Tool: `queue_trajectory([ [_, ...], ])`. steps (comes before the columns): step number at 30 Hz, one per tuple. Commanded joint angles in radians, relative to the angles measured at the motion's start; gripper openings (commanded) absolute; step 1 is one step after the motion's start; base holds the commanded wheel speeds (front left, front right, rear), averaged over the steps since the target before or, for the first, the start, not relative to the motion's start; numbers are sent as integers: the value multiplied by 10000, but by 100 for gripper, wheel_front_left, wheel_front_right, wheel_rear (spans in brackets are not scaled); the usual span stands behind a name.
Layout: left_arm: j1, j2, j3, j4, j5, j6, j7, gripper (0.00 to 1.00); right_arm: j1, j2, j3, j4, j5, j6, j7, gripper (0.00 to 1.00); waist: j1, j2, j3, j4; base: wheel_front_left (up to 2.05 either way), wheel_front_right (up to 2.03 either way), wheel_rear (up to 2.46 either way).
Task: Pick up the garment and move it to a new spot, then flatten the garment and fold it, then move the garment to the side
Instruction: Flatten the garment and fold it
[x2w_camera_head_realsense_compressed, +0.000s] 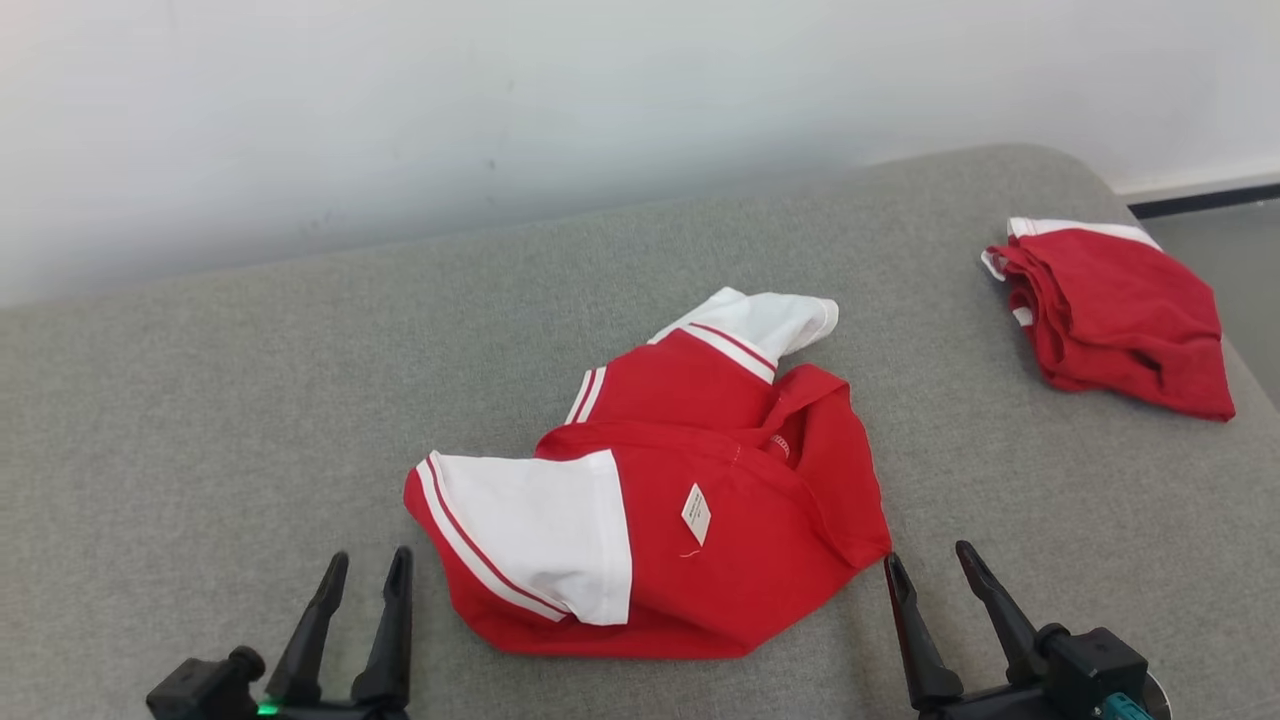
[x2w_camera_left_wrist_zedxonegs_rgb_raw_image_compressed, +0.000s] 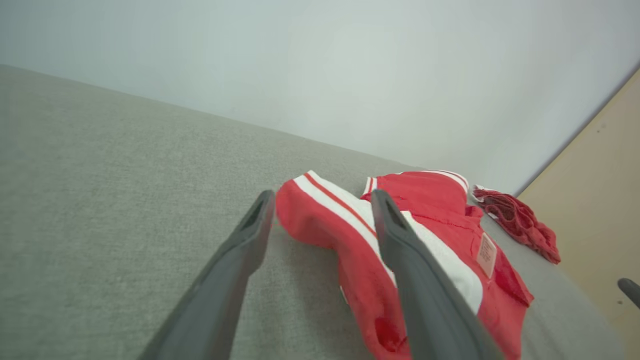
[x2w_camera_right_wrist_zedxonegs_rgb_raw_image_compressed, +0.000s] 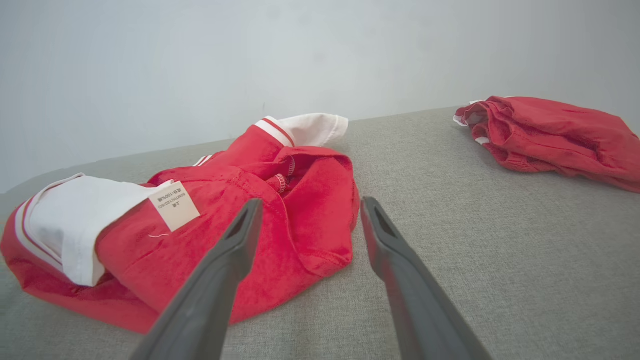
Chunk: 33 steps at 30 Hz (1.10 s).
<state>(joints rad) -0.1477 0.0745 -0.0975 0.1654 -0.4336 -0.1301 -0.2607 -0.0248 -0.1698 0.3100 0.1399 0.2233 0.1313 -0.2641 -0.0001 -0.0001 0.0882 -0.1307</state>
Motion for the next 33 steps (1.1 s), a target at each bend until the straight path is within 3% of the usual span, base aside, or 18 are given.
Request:
queue_trajectory([
  [1, -47, 306, -57, 355, -197, -1, 13, 100, 102, -37, 64, -8, 52, -12, -7, 100, 1, 1, -258, 65, 0, 0, 0],
  [6, -1064, 895, -362, 1026, -1539, -2, 1626, 100, 144, -73, 138, -26, 81, -12, -7, 100, 1, 1, -330, 25, 0, 0, 0],
  [12, -2353, 1772, -466, 1536, -3463, -6, 4534, 100, 116, -130, 151, -55, 96, -12, -7, 100, 1, 1, -253, -186, 0, 0, 0],
  [16, -3171, 1902, -340, 1810, -4413, 440, 6458, 100, 155, -87, 109, -68, 75, -12, -7, 100, 1, 1, -194, -301, 0, 0, 0],
  [17, -3171, 1902, -340, 1810, -4413, 440, 6458, 100, 155, -87, 109, -68, 75, -12, -7, 100, 1, 1, -194, -301, 0, 0, 0],
  [24, -4214, 2307, -1063, 2187, -4326, 1344, 9030, 100, -44, 24, 154, -55, 40, -12, -7, 100, 1, 1, -4, -486, 0, 0, 0],
  [33, -5146, 2407, -1851, 2643, -3846, 1434, 10008, 100, -391, 104, 254, -44, 66, -12, -6, 100, 1, 1, 414, -742, 0, 0, 0],
])
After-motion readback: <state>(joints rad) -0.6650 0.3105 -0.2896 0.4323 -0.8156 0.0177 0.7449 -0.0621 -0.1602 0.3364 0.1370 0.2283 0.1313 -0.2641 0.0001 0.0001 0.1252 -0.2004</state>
